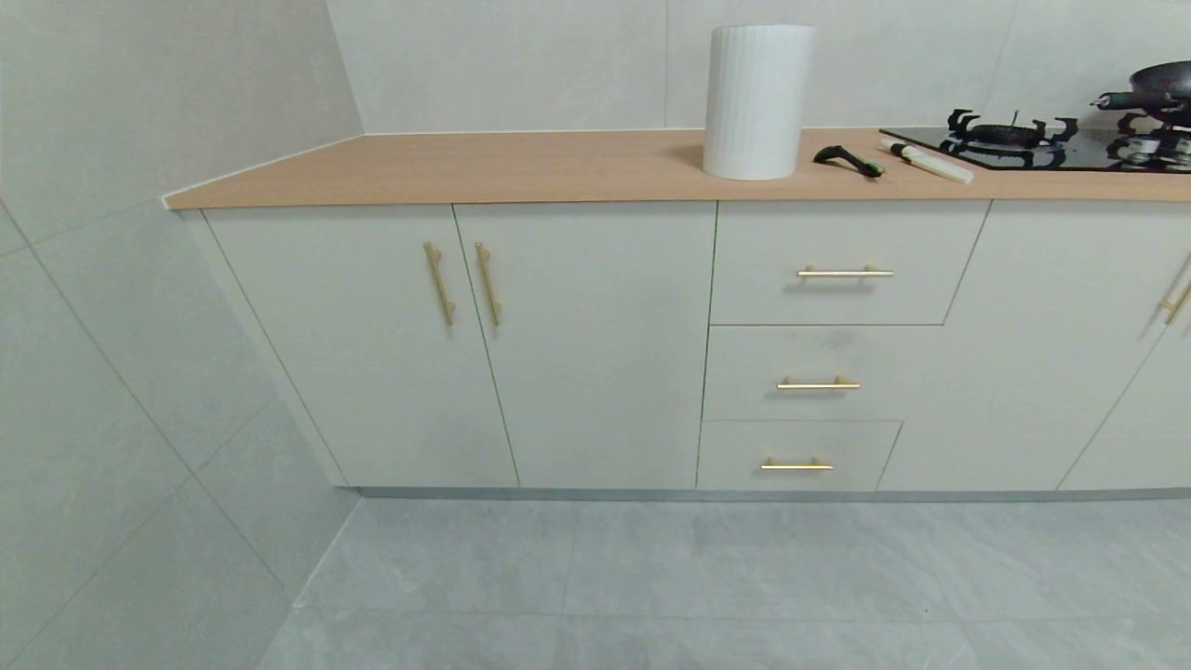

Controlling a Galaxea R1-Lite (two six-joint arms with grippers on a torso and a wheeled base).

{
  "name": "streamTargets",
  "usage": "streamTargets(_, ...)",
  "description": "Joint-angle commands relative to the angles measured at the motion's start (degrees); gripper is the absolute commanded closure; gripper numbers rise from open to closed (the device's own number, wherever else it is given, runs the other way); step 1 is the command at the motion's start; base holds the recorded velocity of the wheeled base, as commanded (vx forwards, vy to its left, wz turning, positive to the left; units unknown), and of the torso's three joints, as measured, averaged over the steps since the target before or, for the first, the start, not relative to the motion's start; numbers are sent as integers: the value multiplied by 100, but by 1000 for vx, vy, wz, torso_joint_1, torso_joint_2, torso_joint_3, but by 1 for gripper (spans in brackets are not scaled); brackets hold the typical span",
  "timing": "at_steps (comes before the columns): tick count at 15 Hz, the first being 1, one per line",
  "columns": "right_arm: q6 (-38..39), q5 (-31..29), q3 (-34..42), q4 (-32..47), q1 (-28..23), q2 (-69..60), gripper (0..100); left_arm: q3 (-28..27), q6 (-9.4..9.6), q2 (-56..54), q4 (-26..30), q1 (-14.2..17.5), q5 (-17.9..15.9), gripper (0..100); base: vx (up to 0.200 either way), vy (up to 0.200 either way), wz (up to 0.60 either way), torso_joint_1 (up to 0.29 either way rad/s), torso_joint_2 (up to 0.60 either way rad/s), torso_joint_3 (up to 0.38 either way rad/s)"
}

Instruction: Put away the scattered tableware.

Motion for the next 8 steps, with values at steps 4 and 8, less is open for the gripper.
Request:
streamTargets(4, -4, 0, 7, 8, 5, 9, 0, 0, 0, 7, -2, 13, 0, 0, 200, 0, 0, 4, 4, 4)
streamTargets(8, -4, 0, 7, 8, 5, 9, 0, 0, -8, 7, -2, 13, 0, 0, 200, 0, 0, 5, 5, 4)
